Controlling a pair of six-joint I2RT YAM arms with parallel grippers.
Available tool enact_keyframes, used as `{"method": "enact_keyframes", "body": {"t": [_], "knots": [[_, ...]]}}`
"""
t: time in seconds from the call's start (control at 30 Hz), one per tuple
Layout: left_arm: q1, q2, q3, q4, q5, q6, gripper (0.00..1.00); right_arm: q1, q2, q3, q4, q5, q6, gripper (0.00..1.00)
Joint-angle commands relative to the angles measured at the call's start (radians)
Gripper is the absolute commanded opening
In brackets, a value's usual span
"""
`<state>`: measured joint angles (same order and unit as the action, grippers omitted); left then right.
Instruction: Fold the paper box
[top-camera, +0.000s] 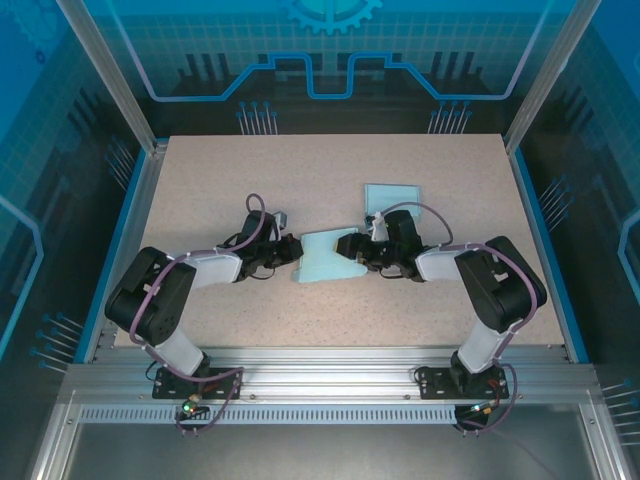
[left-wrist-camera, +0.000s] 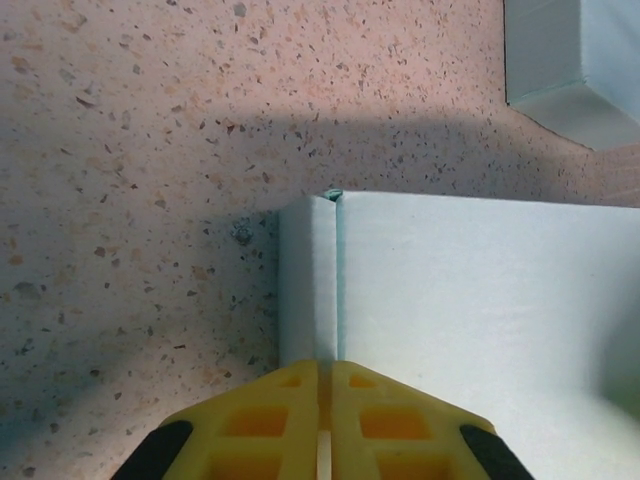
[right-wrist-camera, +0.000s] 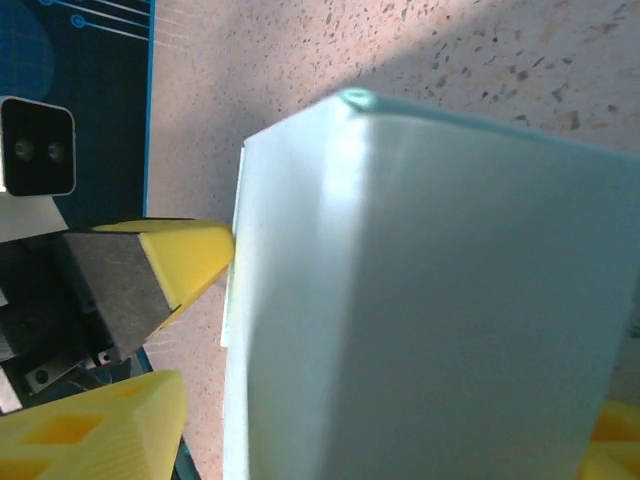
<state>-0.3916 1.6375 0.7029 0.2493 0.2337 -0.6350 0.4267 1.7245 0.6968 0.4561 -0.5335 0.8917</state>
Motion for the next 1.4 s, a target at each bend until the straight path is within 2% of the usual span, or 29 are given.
{"method": "enact_keyframes", "body": {"t": [0.0, 0.07, 0.1, 0.3, 0.43, 0.5, 0.7, 0.77, 0.87, 0.97, 1.03, 1.13, 1.23, 1.37], "knots": [[0.004, 0.016, -0.028, -0.043, 0.023, -0.02, 0.12, 0.004, -0.012, 0.005, 0.046, -0.041, 0.006, 0.64], [0.004, 0.01, -0.023, -0.042, 0.027, -0.02, 0.14, 0.004, -0.022, 0.003, 0.047, -0.039, 0.009, 0.53], [0.005, 0.008, -0.02, -0.043, 0.03, -0.021, 0.16, 0.004, -0.026, 0.0, 0.046, -0.035, 0.011, 0.51], [0.004, -0.018, -0.002, -0.038, 0.051, -0.019, 0.27, -0.003, -0.049, -0.012, 0.047, -0.04, 0.023, 0.47], [0.005, -0.073, -0.002, -0.024, 0.051, 0.003, 0.47, -0.015, -0.076, -0.025, 0.049, -0.044, 0.049, 0.46], [0.006, -0.119, -0.015, 0.003, 0.051, 0.038, 0.53, -0.022, -0.098, -0.032, 0.044, -0.046, 0.066, 0.44], [0.005, -0.285, -0.101, 0.185, 0.035, 0.223, 0.78, -0.044, -0.206, -0.041, -0.057, -0.032, 0.112, 0.41], [0.004, -0.346, -0.159, 0.313, 0.042, 0.299, 0.89, -0.056, -0.261, -0.047, -0.108, -0.024, 0.123, 0.4], [-0.007, -0.409, -0.268, 0.561, 0.091, 0.436, 0.99, -0.073, -0.354, -0.058, -0.171, -0.011, 0.137, 0.4], [-0.08, -0.45, -0.364, 0.736, 0.137, 0.678, 0.99, -0.091, -0.449, -0.057, -0.269, 0.0, 0.142, 0.4], [-0.161, -0.472, -0.393, 0.759, 0.099, 0.867, 0.99, -0.104, -0.508, -0.05, -0.332, 0.007, 0.145, 0.39], [-0.27, -0.497, -0.383, 0.676, 0.026, 1.101, 0.99, -0.127, -0.589, -0.045, -0.403, 0.01, 0.155, 0.38], [-0.336, -0.495, -0.375, 0.661, -0.071, 1.237, 0.99, -0.141, -0.652, -0.043, -0.446, 0.019, 0.173, 0.36], [-0.378, -0.449, -0.371, 0.715, -0.214, 1.373, 0.99, -0.14, -0.703, -0.049, -0.464, 0.027, 0.203, 0.36]]}}
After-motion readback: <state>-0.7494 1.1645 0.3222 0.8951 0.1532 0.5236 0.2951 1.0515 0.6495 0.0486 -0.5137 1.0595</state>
